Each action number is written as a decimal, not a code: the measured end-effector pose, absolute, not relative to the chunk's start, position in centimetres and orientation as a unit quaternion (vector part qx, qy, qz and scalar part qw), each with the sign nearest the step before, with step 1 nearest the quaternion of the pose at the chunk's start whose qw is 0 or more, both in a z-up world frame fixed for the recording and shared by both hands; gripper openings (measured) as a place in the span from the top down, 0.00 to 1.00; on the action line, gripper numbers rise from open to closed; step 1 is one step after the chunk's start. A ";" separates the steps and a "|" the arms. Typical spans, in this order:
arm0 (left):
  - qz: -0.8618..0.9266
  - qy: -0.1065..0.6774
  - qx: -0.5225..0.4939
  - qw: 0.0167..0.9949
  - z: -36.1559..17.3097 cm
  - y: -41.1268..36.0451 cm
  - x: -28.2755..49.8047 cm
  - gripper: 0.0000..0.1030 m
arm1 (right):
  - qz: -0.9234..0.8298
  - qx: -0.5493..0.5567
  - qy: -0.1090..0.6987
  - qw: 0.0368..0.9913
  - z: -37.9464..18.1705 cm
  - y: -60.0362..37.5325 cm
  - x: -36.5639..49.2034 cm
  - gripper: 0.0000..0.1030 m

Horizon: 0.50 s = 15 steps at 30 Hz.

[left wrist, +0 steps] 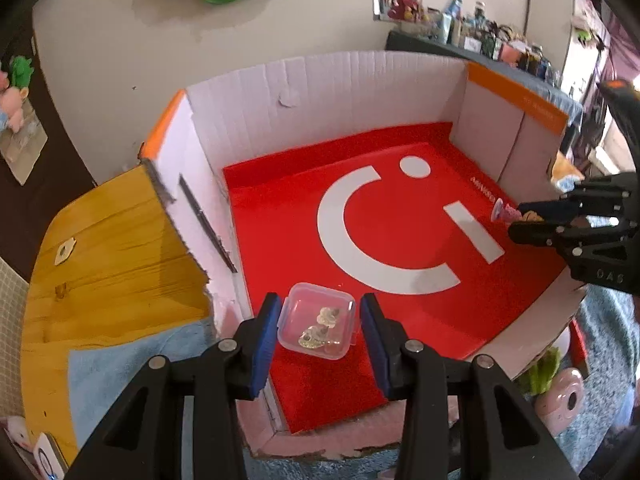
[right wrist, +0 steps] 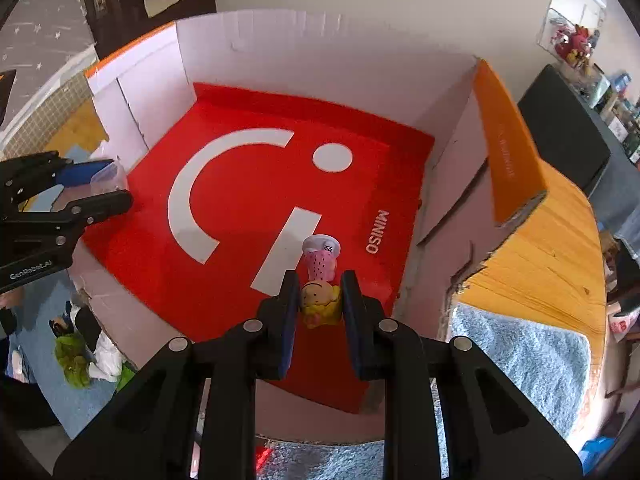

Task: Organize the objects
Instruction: 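Lift both held items and carry them over the red-lined cardboard box, then lower the doll into the box and open the right tool while the left tool releases the plastic box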

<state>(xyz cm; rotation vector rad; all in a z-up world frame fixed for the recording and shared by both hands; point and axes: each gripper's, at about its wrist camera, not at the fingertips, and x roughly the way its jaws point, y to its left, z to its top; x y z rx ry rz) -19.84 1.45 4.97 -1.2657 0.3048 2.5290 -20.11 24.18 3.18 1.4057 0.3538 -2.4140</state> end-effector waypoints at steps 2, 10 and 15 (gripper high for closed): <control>0.876 0.121 -0.443 0.149 4.8 1.8 -19.9 0.59 | -0.842 0.497 0.129 0.162 3.0 24.2 -20.1 0.80; 0.858 0.165 -0.459 0.161 4.1 2.8 -20.2 0.58 | -0.833 0.507 0.152 0.162 2.9 24.2 -19.7 0.80; 0.849 0.176 -0.468 0.173 4.2 2.7 -20.5 0.58 | -0.825 0.513 0.170 0.164 2.8 24.2 -19.4 0.80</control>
